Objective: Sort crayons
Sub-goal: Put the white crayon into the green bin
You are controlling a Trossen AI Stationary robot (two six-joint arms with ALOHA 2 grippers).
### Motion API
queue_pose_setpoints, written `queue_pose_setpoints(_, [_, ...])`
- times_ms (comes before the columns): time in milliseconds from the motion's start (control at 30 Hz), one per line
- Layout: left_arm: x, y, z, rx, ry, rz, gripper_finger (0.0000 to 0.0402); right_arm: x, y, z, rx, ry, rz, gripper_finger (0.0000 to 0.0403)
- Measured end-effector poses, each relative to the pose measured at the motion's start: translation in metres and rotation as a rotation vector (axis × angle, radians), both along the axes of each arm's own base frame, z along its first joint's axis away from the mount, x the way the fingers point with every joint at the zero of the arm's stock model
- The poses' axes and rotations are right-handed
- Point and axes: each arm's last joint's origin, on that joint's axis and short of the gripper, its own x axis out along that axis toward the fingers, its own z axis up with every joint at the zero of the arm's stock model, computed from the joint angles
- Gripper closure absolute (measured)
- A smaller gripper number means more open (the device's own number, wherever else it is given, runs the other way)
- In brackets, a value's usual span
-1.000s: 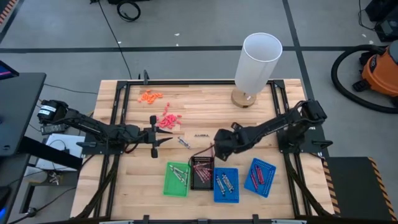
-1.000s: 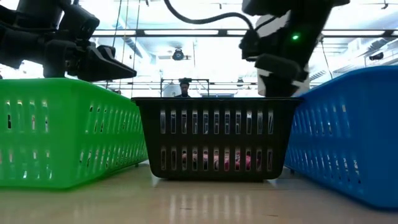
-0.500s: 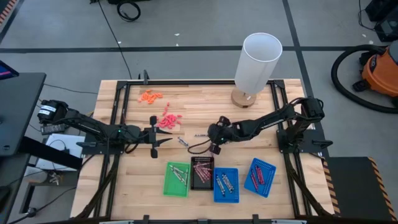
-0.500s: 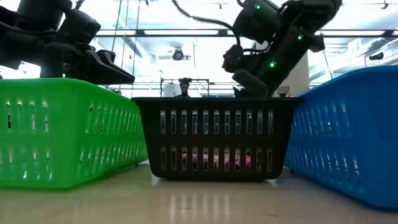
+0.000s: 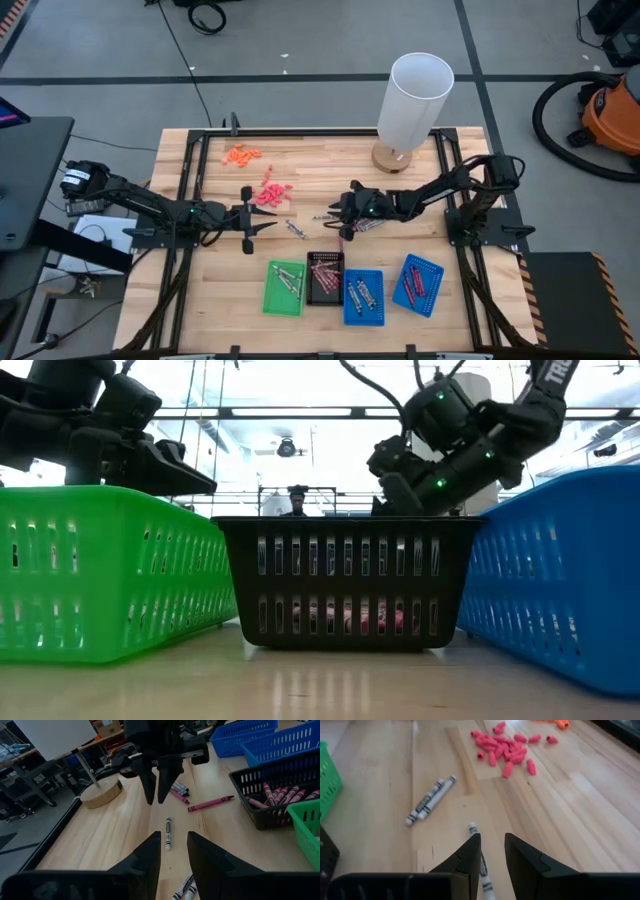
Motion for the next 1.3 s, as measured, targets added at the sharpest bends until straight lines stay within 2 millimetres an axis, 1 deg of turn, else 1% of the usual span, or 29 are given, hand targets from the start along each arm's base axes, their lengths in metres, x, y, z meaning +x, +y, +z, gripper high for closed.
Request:
queue_pose_setpoints(100, [0.0, 0.0, 0.0, 0.0, -0.002, 0.0, 0.0297, 0.004, -0.002, -0.008, -0.002, -0.024, 0.017, 0.0307])
queue_pose_setpoints(267, [0.0, 0.0, 0.0, 0.0, -0.001, 0.0, 0.0297, 0.02, -0.003, -0.029, -0.013, -0.032, 0.039, 0.0307])
queue_pose_setpoints(400, [0.0, 0.0, 0.0, 0.0, 0.001, 0.0, 0.0297, 0.027, -0.004, -0.039, -0.005, -0.068, 0.063, 0.0307])
queue_pose_setpoints(700, [0.0, 0.0, 0.0, 0.001, 0.005, 0.0, 0.0297, 0.028, -0.008, -0.06, 0.009, -0.047, 0.057, 0.0307])
queue_pose_setpoints(900, [0.0, 0.0, 0.0, 0.005, 0.006, -0.001, 0.0297, 0.027, -0.009, -0.063, 0.032, -0.024, 0.045, 0.0316])
queue_pose_setpoints(1167, [0.0, 0.0, 0.0, 0.004, 0.006, -0.001, 0.0297, 0.026, -0.009, -0.064, 0.036, -0.013, 0.036, 0.0373])
queue_pose_setpoints(1300, [0.0, 0.0, 0.0, 0.004, 0.006, -0.001, 0.0297, 0.026, -0.009, -0.064, 0.036, -0.011, 0.036, 0.0374])
